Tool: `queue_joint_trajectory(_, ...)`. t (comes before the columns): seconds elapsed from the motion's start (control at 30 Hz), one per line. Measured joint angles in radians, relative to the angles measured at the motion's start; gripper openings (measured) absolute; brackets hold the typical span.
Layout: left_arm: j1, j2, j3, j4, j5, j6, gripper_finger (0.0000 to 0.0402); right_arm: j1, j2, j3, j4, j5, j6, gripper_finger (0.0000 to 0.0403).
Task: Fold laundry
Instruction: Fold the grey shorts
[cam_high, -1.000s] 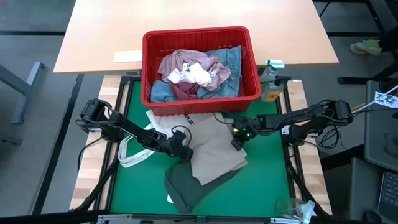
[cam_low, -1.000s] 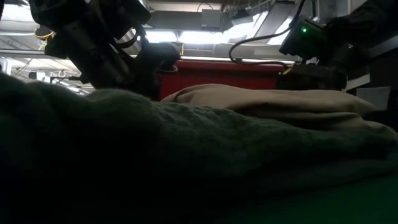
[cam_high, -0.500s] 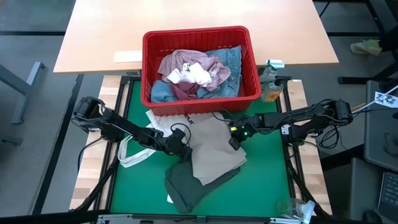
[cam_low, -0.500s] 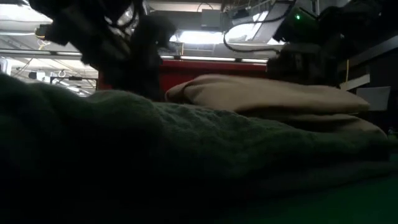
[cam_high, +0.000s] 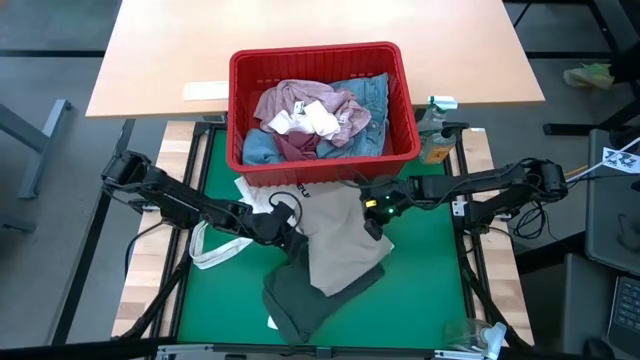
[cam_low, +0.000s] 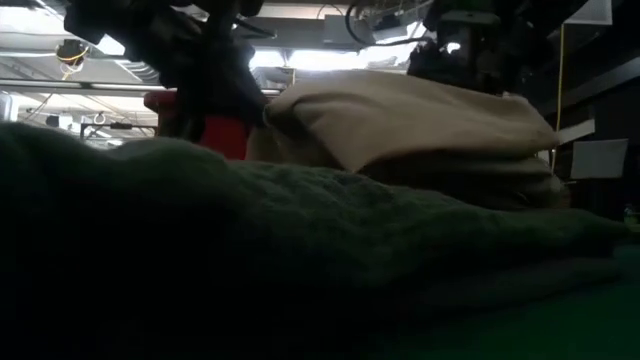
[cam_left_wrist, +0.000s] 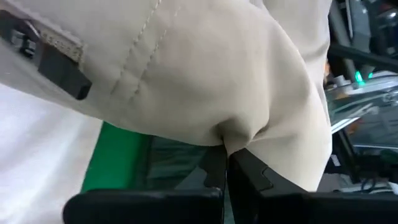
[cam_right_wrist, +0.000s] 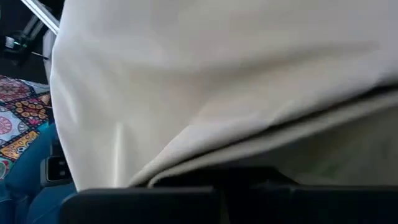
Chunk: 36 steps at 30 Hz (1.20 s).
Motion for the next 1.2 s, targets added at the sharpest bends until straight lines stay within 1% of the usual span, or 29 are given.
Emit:
queue_joint_trajectory(0.17,-0.006,0.000,0.001,-0.096,0.028,-0.003,0.0000,0.000,0.001,0.000,-0.098,0.002,0.008,0.0007)
queue_joint_trajectory(0.3,-0.022,0.000,0.001,-0.161,0.031,-0.006,0.0000,0.000,0.003,0.000,-0.113,0.016,0.069,0.0007)
queue_joint_trajectory(0.5,-0.050,0.000,0.001,-0.285,0.031,-0.008,0.0000,0.000,0.003,0.000,-0.115,0.008,0.089,0.0012)
queue_joint_trajectory(0.6,-0.063,0.000,0.001,-0.363,0.032,-0.008,0.0000,0.000,0.003,0.000,-0.146,0.009,0.091,0.0036)
queue_joint_trajectory(0.7,-0.073,0.000,0.001,-0.424,0.031,-0.009,0.0000,0.000,0.010,0.000,-0.157,0.029,0.091,0.0079)
queue_joint_trajectory(0.8,-0.077,0.002,0.001,-0.446,0.031,-0.009,0.0000,0.000,0.036,0.000,-0.155,0.065,0.112,0.0125)
queue_joint_trajectory(0.9,-0.077,0.004,0.001,-0.445,0.031,-0.009,0.0000,0.000,0.082,0.000,-0.135,0.106,0.128,0.0158)
queue_joint_trajectory(1.03,-0.077,0.004,0.001,-0.445,0.031,-0.008,0.0000,0.000,0.166,0.000,-0.077,0.148,0.128,0.0179)
queue_joint_trajectory(1.2,-0.076,0.004,0.001,-0.444,0.031,-0.009,0.0000,0.000,0.258,-0.001,0.065,0.145,0.086,0.0181)
